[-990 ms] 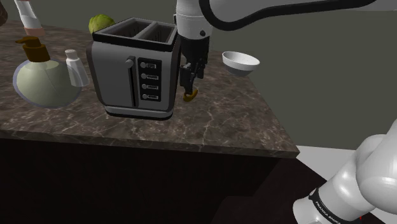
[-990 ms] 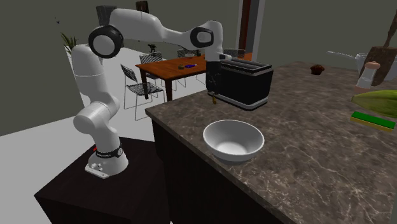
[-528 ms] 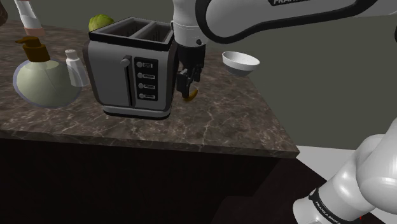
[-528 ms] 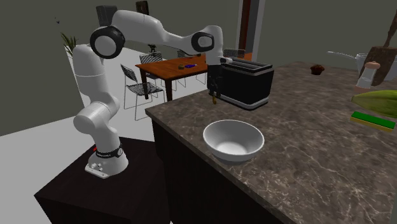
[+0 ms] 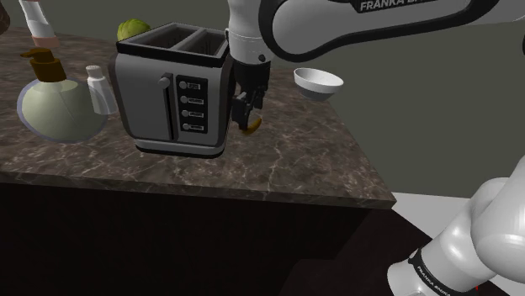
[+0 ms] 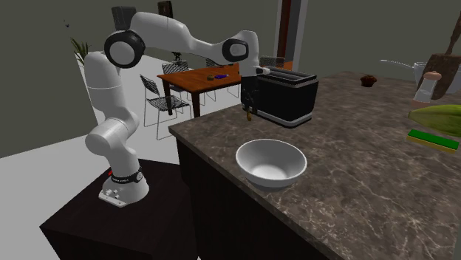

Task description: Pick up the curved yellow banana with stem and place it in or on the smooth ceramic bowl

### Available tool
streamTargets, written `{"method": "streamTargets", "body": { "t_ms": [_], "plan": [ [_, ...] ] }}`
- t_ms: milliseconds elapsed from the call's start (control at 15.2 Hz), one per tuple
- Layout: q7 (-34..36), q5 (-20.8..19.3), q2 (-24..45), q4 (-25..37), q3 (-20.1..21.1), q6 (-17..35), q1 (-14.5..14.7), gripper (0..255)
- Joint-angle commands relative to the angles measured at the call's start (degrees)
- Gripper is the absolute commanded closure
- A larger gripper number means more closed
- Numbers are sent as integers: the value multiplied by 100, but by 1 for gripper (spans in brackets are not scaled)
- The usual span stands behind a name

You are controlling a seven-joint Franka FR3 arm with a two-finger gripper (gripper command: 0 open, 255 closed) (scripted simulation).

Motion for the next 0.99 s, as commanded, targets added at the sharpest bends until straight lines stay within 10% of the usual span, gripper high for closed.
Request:
{"method": "streamTargets", "body": {
  "t_ms": [0,66,924],
  "plan": [
    [4,1,139,-89,-1,-98,6,0],
    [2,-17,170,-114,-12,-40,-5,255],
    [-68,34,104,176,9,-385,8,255]
  ]
}}
